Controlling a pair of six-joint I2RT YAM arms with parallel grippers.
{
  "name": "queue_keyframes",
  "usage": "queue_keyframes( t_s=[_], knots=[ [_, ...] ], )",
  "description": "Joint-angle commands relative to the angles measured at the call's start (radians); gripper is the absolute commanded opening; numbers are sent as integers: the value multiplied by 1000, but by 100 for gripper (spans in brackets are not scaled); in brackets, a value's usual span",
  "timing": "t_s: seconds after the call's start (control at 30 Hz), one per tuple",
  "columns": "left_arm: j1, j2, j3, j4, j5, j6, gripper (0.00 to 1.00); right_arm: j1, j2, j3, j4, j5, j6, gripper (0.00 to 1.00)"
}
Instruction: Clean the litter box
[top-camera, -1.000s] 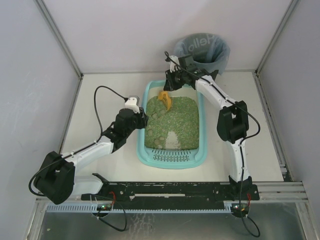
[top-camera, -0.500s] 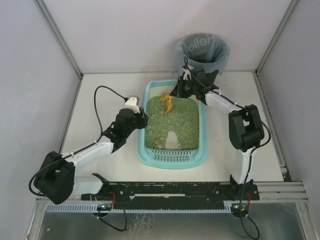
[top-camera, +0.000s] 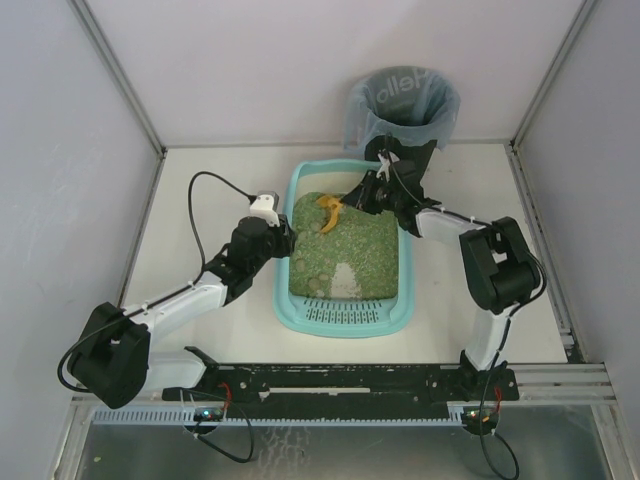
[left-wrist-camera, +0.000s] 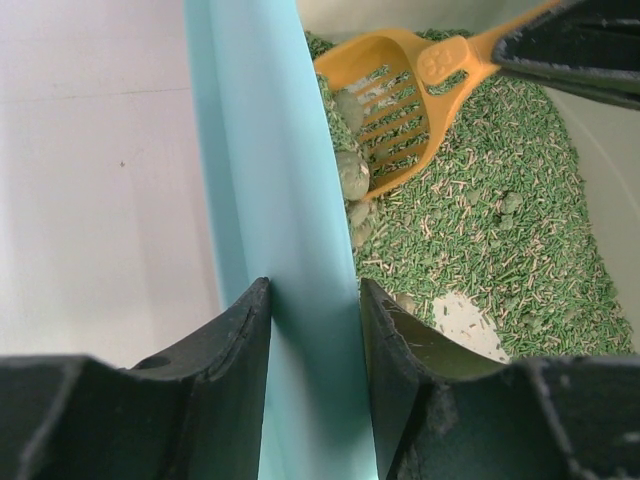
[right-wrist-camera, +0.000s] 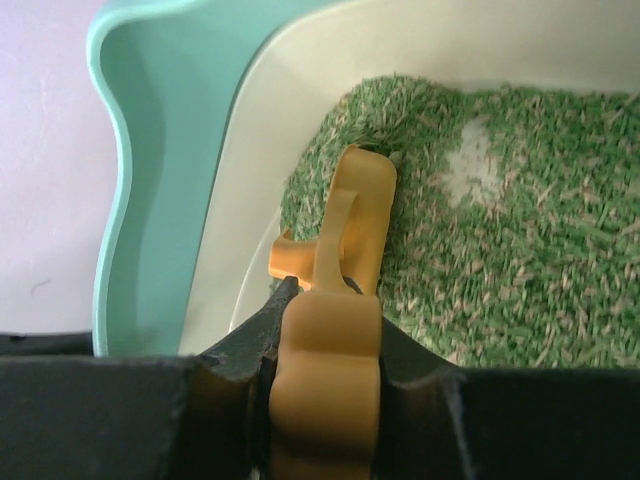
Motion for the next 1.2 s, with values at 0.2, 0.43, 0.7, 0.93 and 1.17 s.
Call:
queue_keyframes(
  t_s=[0.2, 0.43, 0.7, 0.93, 1.17],
  knots=[
    [-19, 10, 53, 8, 84, -14, 43, -20, -305, -217, 154, 12, 15, 0],
    [-19, 7, 52, 9, 82, -13, 42, -84, -439, -392, 294, -62, 115, 0],
    [-19, -27, 33, 18, 75, -16, 42, -196, -507, -595, 614, -190, 414, 0],
    [-19, -55, 33, 27, -6, -24, 44, -259, -573, -691, 688, -200, 552, 0],
    [-17, -68, 50, 68, -94, -16, 47, -326, -599, -761, 718, -211, 604, 0]
  ],
)
